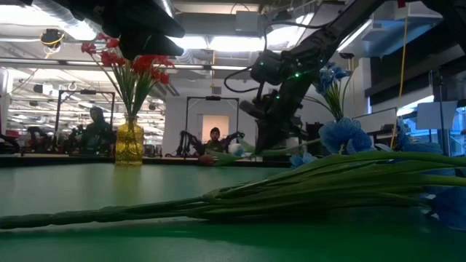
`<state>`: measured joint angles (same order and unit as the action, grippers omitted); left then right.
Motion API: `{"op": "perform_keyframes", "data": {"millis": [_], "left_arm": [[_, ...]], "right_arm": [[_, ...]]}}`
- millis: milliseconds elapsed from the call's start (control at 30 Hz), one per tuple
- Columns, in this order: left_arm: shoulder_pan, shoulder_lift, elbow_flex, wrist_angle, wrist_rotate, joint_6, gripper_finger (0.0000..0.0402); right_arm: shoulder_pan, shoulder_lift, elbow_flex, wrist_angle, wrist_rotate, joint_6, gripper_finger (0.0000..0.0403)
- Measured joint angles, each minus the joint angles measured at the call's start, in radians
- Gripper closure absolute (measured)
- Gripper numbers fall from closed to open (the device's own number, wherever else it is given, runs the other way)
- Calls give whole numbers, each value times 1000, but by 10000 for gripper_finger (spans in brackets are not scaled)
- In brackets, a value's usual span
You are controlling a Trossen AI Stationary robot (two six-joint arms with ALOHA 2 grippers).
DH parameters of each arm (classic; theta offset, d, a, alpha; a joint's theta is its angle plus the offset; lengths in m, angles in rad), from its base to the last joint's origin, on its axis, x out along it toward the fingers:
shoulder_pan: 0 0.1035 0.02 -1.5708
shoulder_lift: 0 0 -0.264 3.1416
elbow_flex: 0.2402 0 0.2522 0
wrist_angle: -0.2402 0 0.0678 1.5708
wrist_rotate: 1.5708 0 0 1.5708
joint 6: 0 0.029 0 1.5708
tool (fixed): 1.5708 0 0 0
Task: Sort flowers into vase by color
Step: Put the white flower into the transparent vase
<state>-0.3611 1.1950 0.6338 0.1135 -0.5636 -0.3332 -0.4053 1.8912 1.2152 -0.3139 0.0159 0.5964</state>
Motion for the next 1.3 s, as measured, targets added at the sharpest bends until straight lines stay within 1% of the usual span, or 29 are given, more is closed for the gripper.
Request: {"op": "perform_keyframes", "data": {"millis": [200, 400, 500, 633, 800, 900, 1033, 1233, 1300], "left_arm": [[0, 0, 0, 0, 0, 0, 172], [0, 0, 0, 0, 0, 0, 172], [0, 0, 0, 0, 0, 0, 172], [0, 0, 0, 0, 0, 0, 172], [0, 0, 0, -8, 0, 1, 172], [0, 0, 0, -16, 0, 1, 172], [-3, 0, 0, -33, 0, 1, 172], [-9, 0, 0, -32, 0, -6, 172], [-12, 0, 0, -34, 0, -10, 173]], "right_arm": [[0, 0, 0, -24, 0, -1, 360], [0, 0, 0, -59, 54, -15, 358], [0, -1, 0, -59, 47, -39, 366], [11, -9, 0, -29, 36, -84, 393], [53, -48, 0, 80, 44, -146, 392], [93, -97, 0, 142, 85, -215, 397], [157, -186, 1, 190, 183, -317, 398], [244, -344, 1, 260, 301, -465, 400], [265, -403, 1, 253, 352, -510, 400]]}}
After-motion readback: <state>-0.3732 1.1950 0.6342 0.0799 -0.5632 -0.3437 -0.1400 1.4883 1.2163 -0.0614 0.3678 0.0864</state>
